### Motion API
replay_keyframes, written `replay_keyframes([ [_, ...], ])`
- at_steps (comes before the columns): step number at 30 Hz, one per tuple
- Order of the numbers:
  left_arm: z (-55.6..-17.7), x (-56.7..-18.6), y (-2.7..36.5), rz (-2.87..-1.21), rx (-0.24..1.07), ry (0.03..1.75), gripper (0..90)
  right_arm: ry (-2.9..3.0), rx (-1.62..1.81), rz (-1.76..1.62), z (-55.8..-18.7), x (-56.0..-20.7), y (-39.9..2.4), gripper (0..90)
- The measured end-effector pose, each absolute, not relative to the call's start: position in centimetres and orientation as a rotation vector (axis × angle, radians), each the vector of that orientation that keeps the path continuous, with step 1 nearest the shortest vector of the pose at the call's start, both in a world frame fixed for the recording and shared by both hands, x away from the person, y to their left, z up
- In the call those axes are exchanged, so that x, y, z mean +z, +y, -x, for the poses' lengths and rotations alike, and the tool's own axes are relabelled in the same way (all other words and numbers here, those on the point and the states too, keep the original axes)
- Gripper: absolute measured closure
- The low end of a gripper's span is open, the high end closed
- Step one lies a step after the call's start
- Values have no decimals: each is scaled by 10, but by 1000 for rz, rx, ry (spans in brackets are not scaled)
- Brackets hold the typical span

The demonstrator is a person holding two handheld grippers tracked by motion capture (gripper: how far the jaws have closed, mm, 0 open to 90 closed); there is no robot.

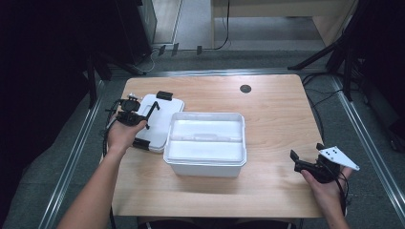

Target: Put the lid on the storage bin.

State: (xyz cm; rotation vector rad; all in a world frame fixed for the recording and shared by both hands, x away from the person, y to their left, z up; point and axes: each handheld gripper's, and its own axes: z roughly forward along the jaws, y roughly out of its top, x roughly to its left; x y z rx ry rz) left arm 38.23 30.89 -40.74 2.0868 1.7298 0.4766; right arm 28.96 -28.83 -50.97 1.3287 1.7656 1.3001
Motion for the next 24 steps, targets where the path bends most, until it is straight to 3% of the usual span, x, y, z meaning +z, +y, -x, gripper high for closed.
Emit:
replay_keyframes([
  [7, -378, -397, 319, -2115, 469, 1692, 867, 1771, 1293, -1322, -290, -510, -287, 0],
  [24, -358, -331, 345, -2181, 615, 1452, 868, 1778, 1285, -1318, -290, -511, -286, 0],
])
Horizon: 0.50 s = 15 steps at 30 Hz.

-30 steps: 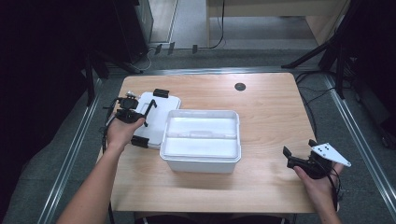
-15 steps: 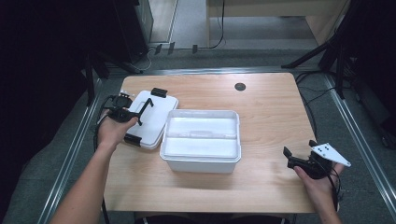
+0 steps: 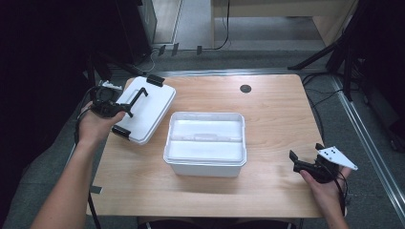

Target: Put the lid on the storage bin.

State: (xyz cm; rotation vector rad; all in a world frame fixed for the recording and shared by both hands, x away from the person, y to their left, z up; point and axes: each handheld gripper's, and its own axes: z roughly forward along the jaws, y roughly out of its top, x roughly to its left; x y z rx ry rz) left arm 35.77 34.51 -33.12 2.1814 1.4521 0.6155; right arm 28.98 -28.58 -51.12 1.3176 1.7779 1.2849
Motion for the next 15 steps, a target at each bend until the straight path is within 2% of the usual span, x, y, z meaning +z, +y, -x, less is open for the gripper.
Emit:
replay_keyframes([
  [7, -351, -319, 354, -2239, 605, 1308, 868, 1782, 1280, -1321, -290, -512, -285, 0],
  [9, -349, -316, 355, -2276, 647, 1268, 868, 1782, 1280, -1322, -291, -512, -286, 0],
  [15, -344, -300, 362, -2251, 667, 1224, 868, 1784, 1281, -1326, -291, -512, -286, 0],
])
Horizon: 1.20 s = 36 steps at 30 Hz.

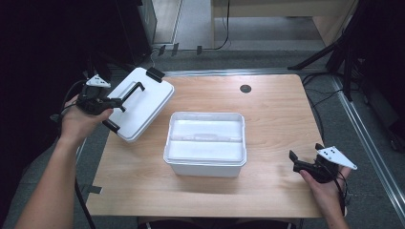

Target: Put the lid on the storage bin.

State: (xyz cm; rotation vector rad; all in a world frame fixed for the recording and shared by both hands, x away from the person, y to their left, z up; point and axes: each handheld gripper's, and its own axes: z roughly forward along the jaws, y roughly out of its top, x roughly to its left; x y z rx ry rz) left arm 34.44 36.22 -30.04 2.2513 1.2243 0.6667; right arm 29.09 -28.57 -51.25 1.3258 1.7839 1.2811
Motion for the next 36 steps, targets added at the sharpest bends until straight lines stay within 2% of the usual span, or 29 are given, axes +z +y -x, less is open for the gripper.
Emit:
replay_keyframes([
  [13, -333, -269, 342, -2277, 639, 1020, 868, 1800, 1264, -1316, -291, -513, -284, 0],
  [36, -327, -263, 308, -2355, 502, 661, 867, 1806, 1254, -1318, -291, -514, -283, 0],
])
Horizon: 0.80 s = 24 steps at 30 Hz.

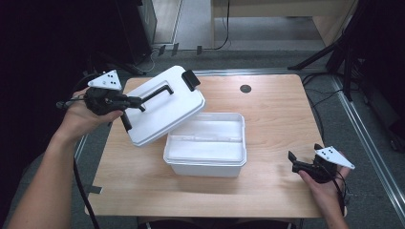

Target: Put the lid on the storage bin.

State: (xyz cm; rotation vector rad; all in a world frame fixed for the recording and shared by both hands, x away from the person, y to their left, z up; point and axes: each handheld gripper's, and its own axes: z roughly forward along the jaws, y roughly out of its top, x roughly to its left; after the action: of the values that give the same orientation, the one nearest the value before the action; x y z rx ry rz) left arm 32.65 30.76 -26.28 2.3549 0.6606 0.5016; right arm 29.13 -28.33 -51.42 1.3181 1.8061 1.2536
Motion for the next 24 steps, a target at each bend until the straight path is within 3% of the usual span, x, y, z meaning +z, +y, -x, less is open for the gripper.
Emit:
replay_keyframes([
  [24, -329, -272, 255, -2421, 397, 390, 866, 1798, 1226, -1300, -290, -515, -281, 0],
])
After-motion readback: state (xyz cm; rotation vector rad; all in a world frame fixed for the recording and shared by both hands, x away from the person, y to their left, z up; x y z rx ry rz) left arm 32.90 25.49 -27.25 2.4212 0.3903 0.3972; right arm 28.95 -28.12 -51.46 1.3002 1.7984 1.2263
